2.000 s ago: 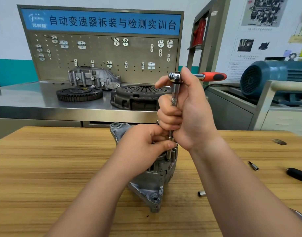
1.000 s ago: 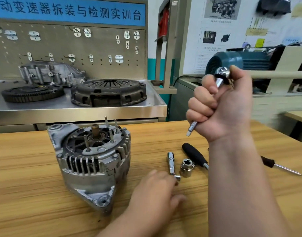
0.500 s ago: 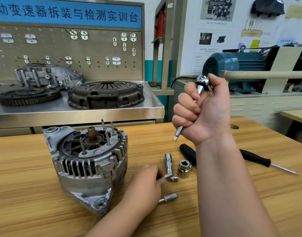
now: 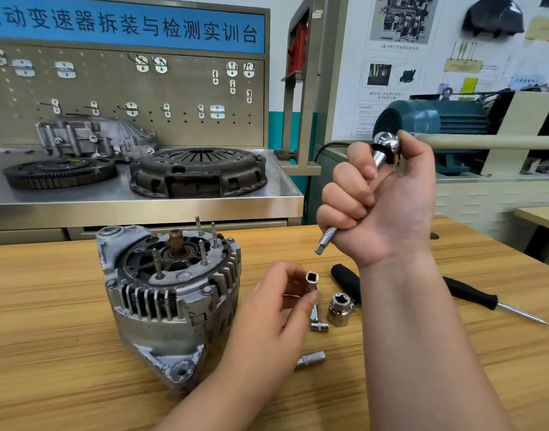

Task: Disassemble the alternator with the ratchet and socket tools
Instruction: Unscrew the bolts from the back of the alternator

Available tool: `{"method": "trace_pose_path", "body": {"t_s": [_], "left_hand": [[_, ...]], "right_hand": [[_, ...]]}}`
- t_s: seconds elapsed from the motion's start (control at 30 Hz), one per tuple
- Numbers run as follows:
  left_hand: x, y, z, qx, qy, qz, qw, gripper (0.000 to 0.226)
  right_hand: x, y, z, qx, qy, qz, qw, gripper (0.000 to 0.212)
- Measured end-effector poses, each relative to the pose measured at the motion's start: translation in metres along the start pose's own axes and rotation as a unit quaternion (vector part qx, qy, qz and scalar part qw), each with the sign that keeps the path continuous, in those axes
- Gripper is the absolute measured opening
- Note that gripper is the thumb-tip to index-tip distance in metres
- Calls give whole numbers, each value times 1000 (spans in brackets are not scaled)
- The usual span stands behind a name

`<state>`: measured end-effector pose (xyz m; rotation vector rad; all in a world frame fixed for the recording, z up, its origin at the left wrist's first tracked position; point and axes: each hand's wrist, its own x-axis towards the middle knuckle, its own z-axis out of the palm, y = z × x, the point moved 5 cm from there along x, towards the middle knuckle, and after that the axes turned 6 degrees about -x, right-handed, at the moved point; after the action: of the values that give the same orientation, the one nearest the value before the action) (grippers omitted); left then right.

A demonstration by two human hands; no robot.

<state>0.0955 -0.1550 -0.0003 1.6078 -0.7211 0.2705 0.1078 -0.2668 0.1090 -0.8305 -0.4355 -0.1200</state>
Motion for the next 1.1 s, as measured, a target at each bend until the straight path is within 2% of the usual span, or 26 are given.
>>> {"method": "trace_pose_path", "body": {"t_s": [0.3,0.4,0.57,0.73,0.97,1.1], "left_hand": [[4,13,-5,-28,27,22,999,13],[4,24,-9,-10,40,54,998,12],[9,33,-19,56,51,81,994,6],[9,36,-17,112,29,70,991,10],[8,43,-21,120,23,80,989,4],[9,46,-27,130,-3,76,989,8]], "right_hand": [[0,7,12,-11,-44,26,999,42],[0,9,14,-36,-39,32,998,41],[-2,1,14,-3,-9,-29,1000,42],[-7,-11,12,35,0,-83,996,53],[-5,-1,19,13,-14,-70,997,43],[-4,0,17,13,-21,-60,998,44]]}}
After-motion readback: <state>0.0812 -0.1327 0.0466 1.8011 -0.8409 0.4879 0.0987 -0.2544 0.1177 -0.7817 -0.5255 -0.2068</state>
